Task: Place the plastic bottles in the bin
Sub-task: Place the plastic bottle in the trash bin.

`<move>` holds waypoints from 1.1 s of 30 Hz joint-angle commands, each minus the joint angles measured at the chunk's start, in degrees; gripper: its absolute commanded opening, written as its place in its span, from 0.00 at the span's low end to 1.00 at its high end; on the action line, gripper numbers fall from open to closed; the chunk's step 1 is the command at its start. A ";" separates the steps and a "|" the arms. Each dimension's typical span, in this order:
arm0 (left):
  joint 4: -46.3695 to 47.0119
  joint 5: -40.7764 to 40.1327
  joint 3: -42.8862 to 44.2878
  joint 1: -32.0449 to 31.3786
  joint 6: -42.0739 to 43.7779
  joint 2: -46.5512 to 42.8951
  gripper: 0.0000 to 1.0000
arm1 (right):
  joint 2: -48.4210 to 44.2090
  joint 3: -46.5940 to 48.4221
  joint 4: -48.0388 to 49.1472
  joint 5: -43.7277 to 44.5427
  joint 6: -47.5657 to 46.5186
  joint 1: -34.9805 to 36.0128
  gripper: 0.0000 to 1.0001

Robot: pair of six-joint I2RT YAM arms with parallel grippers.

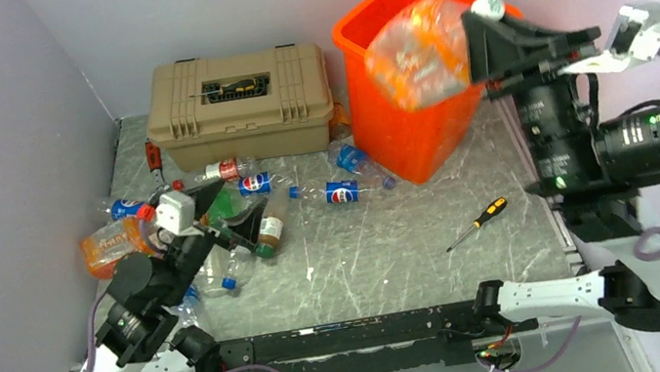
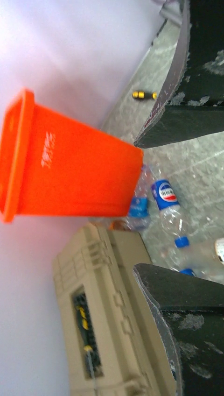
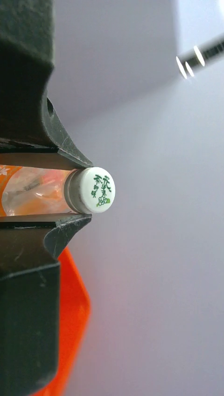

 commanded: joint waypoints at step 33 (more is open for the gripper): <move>-9.14 -17.17 6.08 1.15 -0.91 11.97 1.00 | 44.95 21.09 -3.60 0.23 17.33 -49.88 0.81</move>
